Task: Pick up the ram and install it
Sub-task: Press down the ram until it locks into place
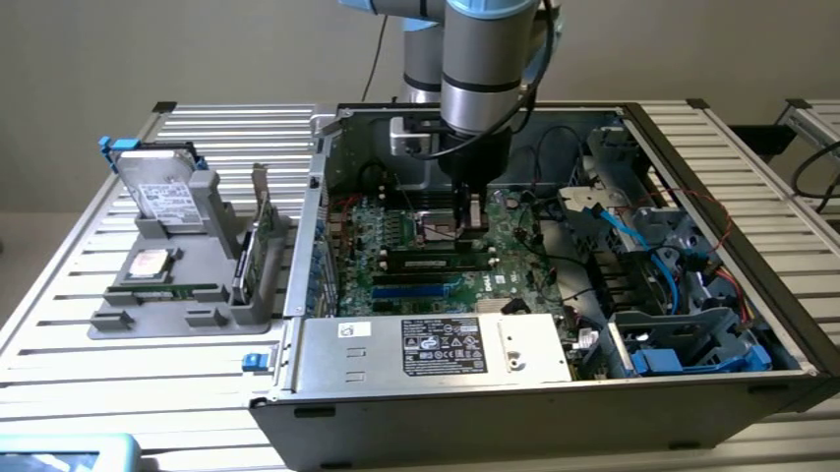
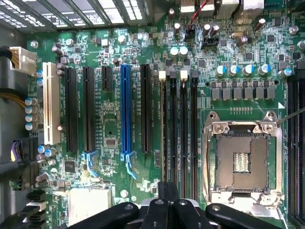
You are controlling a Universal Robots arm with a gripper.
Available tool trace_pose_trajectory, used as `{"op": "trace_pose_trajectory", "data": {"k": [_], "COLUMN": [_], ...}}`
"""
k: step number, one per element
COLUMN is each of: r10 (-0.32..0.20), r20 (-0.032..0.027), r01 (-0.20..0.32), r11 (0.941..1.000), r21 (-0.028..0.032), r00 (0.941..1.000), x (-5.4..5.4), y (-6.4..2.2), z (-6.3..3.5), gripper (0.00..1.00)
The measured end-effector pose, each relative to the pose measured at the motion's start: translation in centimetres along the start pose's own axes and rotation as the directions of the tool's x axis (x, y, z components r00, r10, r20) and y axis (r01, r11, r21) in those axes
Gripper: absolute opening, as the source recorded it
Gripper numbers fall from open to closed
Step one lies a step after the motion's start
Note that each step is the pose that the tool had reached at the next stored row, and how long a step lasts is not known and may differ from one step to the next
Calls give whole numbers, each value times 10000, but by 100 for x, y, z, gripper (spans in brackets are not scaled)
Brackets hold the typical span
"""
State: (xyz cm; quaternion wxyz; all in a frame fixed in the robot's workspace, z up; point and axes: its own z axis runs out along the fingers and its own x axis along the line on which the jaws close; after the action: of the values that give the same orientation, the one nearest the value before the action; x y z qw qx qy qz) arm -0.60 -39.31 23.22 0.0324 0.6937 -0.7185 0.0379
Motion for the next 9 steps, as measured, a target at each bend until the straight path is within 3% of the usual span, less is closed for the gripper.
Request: {"op": "trace_pose_trajectory", "data": {"k": [9], "r10": [5], "r20": [-1], "r01": [-5], "r11": [10000], "r21": [-1], "r00": [10000], "x": [12], "y": [325], "z": [-4], "gripper": [11]}}
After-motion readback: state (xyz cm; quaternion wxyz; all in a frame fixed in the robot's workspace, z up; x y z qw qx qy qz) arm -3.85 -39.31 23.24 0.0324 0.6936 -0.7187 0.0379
